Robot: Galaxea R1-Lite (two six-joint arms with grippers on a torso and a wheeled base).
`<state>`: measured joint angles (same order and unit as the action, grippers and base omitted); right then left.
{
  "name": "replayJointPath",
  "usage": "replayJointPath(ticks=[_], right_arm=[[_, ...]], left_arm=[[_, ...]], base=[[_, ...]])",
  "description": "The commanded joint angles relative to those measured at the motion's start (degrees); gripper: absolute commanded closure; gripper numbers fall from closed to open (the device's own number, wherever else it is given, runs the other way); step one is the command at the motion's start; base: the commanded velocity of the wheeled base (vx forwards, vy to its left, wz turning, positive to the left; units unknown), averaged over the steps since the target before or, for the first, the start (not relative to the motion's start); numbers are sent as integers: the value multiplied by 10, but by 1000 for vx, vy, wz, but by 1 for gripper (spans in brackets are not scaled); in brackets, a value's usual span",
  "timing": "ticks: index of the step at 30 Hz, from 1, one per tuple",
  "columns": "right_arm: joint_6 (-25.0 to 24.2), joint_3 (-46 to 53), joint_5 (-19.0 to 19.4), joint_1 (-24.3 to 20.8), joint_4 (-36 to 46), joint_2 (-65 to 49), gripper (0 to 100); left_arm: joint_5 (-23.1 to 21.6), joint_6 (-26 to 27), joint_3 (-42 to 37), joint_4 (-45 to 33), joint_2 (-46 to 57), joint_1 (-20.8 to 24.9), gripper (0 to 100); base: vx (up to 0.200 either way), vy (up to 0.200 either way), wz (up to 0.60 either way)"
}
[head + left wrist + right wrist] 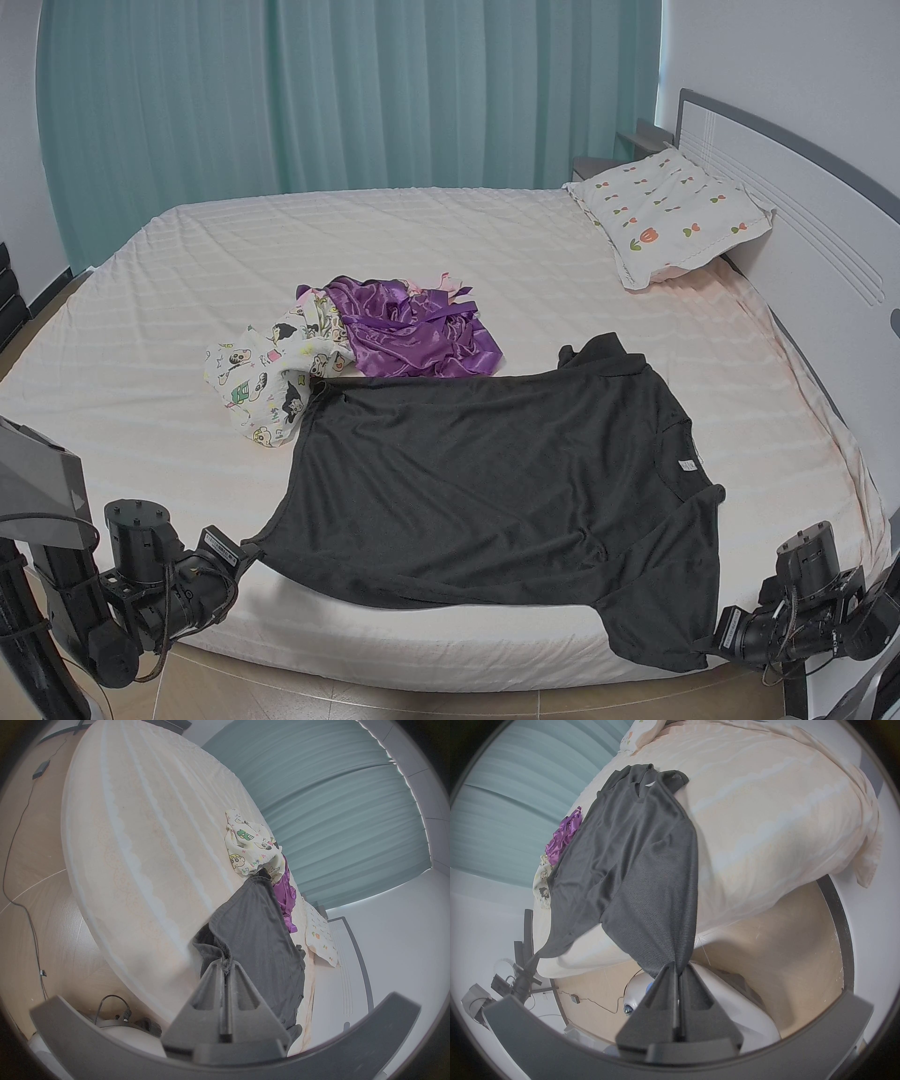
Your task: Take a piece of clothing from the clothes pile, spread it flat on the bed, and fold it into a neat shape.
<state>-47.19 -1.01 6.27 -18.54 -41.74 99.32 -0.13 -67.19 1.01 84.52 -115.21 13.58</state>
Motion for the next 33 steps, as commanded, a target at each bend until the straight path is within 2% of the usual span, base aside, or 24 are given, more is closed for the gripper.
replayJointPath(ticks=[1,4,7,9,10,13,16,21,22,24,29,33], right_arm=[[-46,9,-38,-89,64,-98,100],[-68,9,-62,-122,86,-115,100],[-127,9,-99,-196,112,-127,100],[-139,9,-107,-214,114,-127,100],[-157,9,-126,-241,114,-127,100],[-173,9,-149,-268,114,-128,100],[-201,9,-180,-305,114,-152,100],[-205,9,-187,-307,113,-203,100],[-202,10,-187,-306,116,-245,100],[-202,8,-187,-304,127,-273,100],[-204,-11,-188,-301,196,-346,100],[-199,-36,-182,-269,267,-418,100]], left_arm=[[0,2,-9,-21,32,0,100],[0,3,-9,-22,31,0,100],[14,7,-9,-22,25,0,100],[15,7,-9,-23,26,0,100],[15,8,-9,-27,32,0,100],[14,13,-9,-45,40,0,100],[13,42,-9,-83,64,-1,100],[5,65,-9,-126,101,-6,100],[-3,83,-9,-161,117,-6,100],[-16,95,-9,-184,134,-6,100],[-58,103,-7,-216,197,-29,100],[-73,149,-7,-253,206,-56,100]], base=[[0,0,0],[0,0,0],[0,0,0],[0,0,0],[0,0,0],[0,0,0],[0,0,0],[0,0,0],[0,0,0],[0,0,0],[0,0,0],[0,0,0]])
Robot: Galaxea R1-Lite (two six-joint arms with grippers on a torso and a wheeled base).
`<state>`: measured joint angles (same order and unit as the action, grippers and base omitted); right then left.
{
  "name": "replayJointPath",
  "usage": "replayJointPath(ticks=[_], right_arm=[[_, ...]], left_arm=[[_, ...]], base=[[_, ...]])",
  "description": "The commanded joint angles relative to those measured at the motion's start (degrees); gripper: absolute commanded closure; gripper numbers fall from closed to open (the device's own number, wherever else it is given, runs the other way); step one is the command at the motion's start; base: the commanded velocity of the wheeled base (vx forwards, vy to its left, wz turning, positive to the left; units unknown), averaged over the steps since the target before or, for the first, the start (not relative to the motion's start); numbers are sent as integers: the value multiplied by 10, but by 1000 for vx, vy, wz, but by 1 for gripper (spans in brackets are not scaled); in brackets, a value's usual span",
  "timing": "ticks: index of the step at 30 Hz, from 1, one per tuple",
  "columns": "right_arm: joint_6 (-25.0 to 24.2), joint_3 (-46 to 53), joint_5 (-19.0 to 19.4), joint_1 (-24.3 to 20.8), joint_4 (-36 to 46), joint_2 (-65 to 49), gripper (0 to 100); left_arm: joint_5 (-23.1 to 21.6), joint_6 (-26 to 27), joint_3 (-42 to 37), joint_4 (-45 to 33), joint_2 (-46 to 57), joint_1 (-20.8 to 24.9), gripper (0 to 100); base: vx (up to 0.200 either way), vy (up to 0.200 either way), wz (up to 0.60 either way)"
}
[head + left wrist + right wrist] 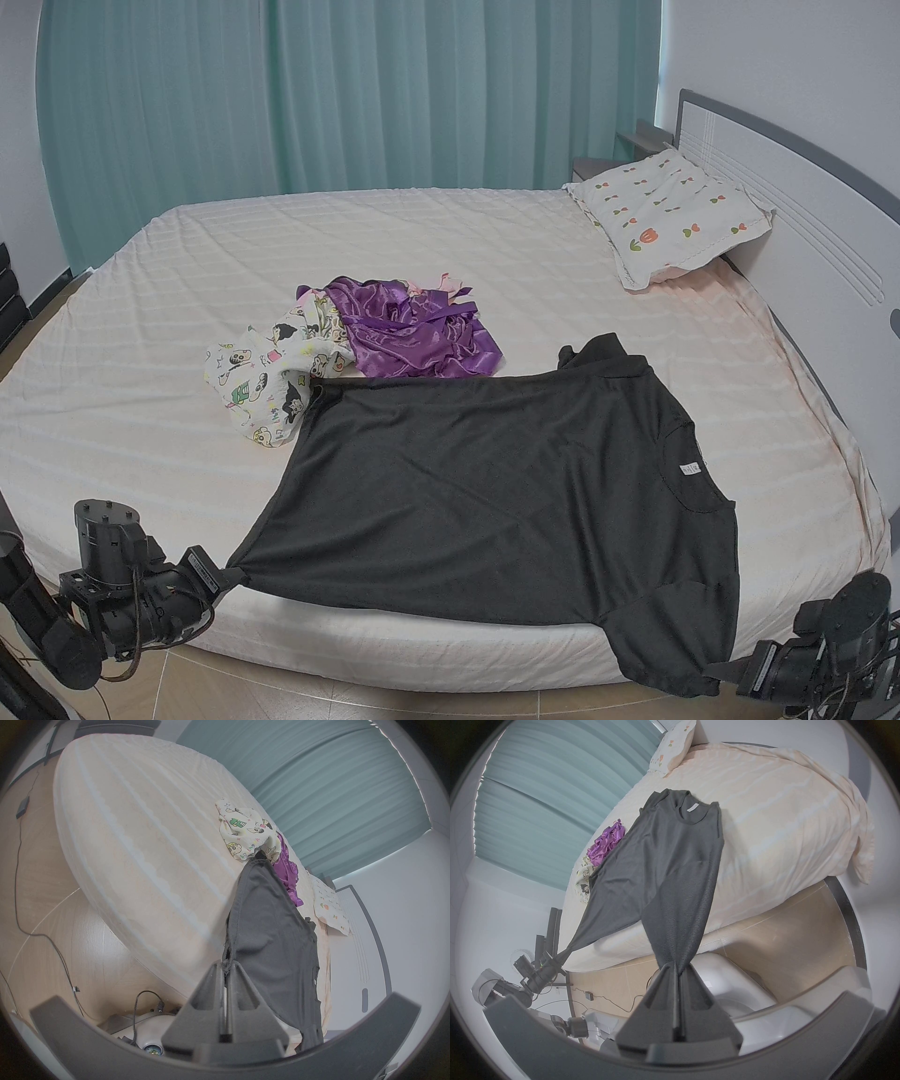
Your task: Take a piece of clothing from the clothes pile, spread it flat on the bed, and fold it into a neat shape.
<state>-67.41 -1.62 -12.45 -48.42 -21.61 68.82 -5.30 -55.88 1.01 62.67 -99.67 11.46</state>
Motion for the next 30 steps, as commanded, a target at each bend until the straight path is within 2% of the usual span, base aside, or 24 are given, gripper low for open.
replayJointPath(ticks=[1,7,9,14,16,17,20,23,24,25,30], right_arm=[[6,-40,8,42,89,-126,100],[31,-75,36,80,150,-172,100],[37,-80,42,92,153,-169,100],[60,-95,87,133,149,-155,100],[60,-95,87,133,149,-155,100],[80,-101,107,158,142,-123,100],[113,-128,137,213,124,-67,100],[143,-150,172,263,94,-21,100],[144,-151,174,265,93,-18,100],[156,-168,189,297,75,9,100],[188,-214,198,335,58,67,100]], left_arm=[[-23,40,-7,-36,50,-43,100],[-22,43,-7,-45,41,-50,100],[-22,43,-7,-45,34,-50,100],[-23,41,3,-38,36,-66,100],[-23,41,3,-38,36,-66,100],[-23,40,7,-39,40,-66,100],[-26,36,30,-44,39,-65,100],[-24,11,53,-46,40,-65,100],[-24,10,55,-46,40,-65,100],[-22,-4,71,-53,39,-65,100],[-23,-8,117,-131,40,-65,100]], base=[[0,0,0],[0,0,0],[0,0,0],[0,0,0],[0,0,0],[0,0,0],[0,0,0],[0,0,0],[0,0,0],[0,0,0],[0,0,0]])
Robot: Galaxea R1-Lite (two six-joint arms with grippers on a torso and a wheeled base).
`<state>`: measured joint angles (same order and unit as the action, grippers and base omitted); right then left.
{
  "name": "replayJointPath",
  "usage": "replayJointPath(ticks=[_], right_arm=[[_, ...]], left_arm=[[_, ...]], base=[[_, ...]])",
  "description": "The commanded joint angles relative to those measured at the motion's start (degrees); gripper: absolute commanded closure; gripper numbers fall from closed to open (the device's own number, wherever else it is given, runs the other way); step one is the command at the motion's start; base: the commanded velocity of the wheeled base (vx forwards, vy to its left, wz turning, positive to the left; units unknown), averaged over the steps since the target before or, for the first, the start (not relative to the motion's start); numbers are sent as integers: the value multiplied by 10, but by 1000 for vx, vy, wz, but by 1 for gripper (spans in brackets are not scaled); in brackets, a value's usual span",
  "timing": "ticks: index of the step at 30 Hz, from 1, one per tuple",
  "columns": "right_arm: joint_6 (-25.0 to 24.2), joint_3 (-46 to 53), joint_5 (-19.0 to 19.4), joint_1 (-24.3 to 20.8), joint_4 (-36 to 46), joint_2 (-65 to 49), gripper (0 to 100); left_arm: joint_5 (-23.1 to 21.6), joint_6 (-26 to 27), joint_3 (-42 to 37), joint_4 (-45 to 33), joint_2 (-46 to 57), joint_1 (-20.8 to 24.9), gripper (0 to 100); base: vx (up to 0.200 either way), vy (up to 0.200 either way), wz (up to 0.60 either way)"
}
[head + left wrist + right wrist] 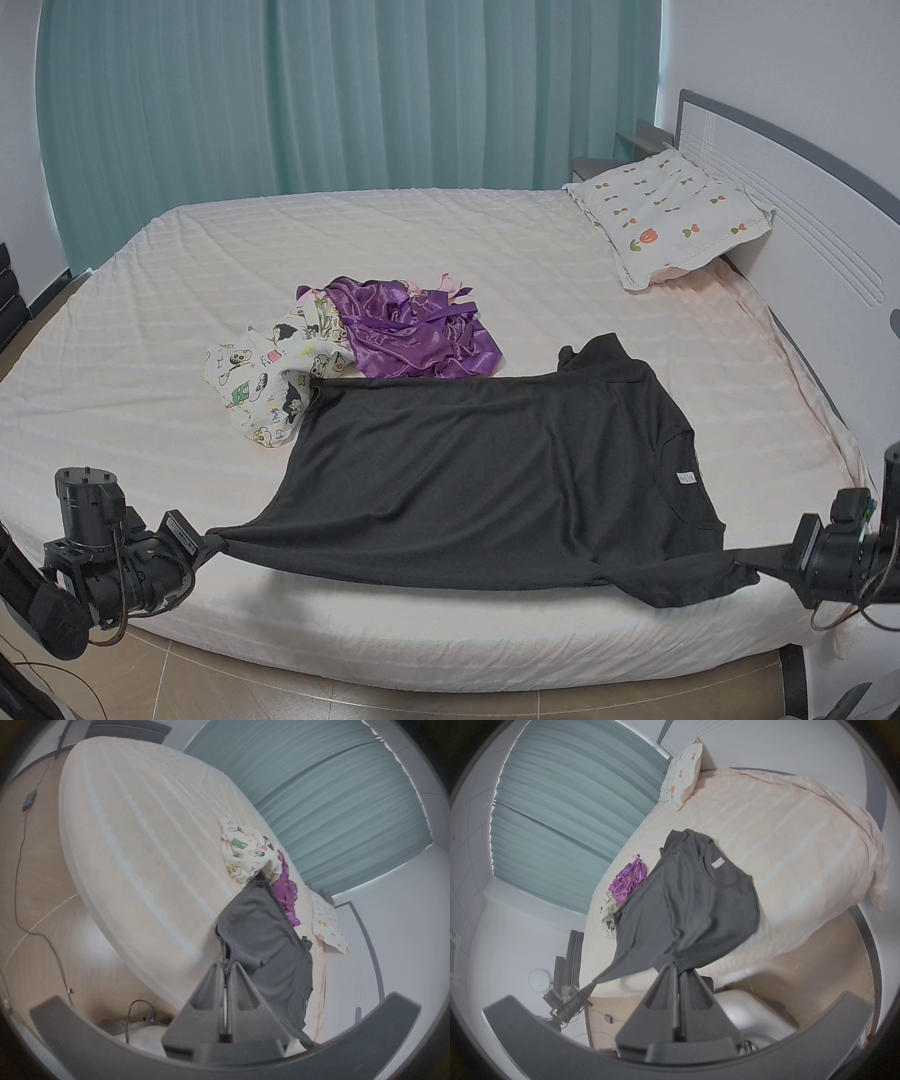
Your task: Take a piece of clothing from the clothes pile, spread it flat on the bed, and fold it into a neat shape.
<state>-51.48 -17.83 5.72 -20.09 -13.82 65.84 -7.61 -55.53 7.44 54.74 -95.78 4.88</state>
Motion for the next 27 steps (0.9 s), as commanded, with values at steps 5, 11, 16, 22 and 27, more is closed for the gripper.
replayJointPath(ticks=[5,11,16,22,27], right_arm=[[31,-124,21,62,-21,147,100],[33,-197,21,80,-21,197,100],[33,-232,21,89,-21,236,100],[31,-270,25,112,-36,287,100],[31,-280,32,127,-81,319,100]], left_arm=[[-1,-23,143,-193,-3,0,100],[-4,-62,233,-283,-25,0,100],[-4,-88,274,-292,-69,1,100],[-5,-115,320,-286,-116,1,100],[-14,-139,371,-286,-152,2,100]], base=[[0,0,0],[0,0,0],[0,0,0],[0,0,0],[0,0,0]])
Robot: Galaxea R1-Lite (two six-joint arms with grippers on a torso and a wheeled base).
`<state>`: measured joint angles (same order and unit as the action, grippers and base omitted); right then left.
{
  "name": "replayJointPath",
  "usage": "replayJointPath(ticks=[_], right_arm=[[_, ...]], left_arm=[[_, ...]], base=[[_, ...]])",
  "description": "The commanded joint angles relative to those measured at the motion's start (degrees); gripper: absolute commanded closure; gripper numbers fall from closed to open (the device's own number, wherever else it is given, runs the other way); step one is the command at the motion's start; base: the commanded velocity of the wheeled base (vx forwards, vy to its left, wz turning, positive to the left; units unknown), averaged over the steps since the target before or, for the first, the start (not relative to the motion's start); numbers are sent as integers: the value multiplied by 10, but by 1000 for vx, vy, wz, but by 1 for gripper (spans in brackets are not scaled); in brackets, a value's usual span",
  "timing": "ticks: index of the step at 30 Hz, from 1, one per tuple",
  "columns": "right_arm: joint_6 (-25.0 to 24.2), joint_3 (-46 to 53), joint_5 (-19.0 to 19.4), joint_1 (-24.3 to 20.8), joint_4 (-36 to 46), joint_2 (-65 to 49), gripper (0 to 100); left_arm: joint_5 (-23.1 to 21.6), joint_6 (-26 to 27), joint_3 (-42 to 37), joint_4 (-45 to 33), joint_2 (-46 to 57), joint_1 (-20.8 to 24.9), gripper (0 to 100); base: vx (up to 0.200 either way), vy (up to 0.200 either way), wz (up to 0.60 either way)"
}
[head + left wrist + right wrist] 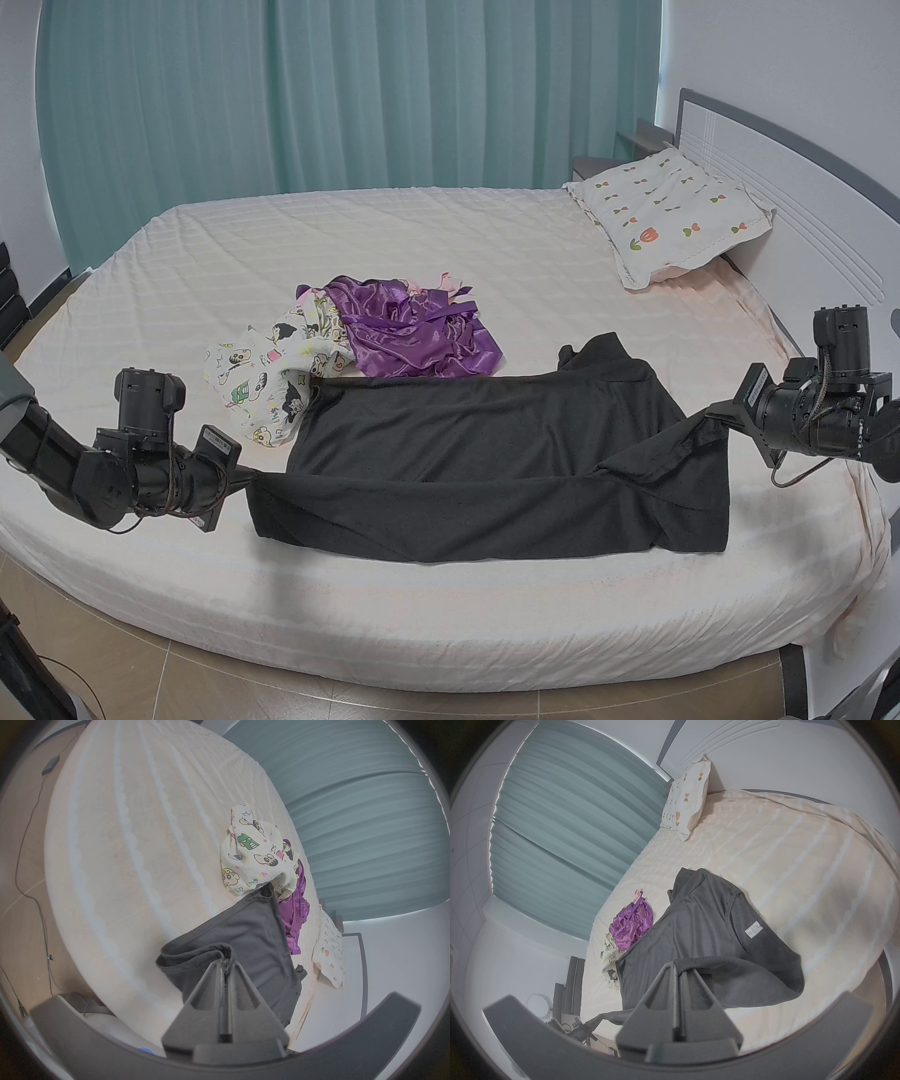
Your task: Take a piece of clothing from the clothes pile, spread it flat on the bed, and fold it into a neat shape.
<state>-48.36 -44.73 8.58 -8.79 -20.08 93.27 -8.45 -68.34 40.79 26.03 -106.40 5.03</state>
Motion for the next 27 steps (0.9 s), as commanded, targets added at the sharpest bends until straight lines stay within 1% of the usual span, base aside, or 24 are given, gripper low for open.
replayJointPath(ticks=[1,4,9,15,19,23,26,27], right_arm=[[-1,-12,4,17,-24,49,100],[0,-15,6,28,-28,56,100],[-1,-22,31,43,-28,67,100],[-3,-26,35,43,-49,89,100],[-4,-25,34,42,-80,118,100],[-4,-27,34,43,-84,132,100],[-4,-30,35,45,-85,140,100],[-5,-31,35,45,-85,140,100]], left_arm=[[-8,-12,46,1,-54,1,100],[-10,-12,64,1,-70,5,100],[-9,-11,97,1,-107,16,100],[-7,-12,127,2,-130,16,100],[-1,-15,156,2,-156,16,100],[0,-33,177,2,-174,14,100],[-1,-36,189,2,-188,12,100],[-1,-37,191,2,-193,12,0]], base=[[0,0,0],[0,0,0],[0,0,0],[0,0,0],[0,0,0],[0,0,0],[0,0,0],[0,0,0]])
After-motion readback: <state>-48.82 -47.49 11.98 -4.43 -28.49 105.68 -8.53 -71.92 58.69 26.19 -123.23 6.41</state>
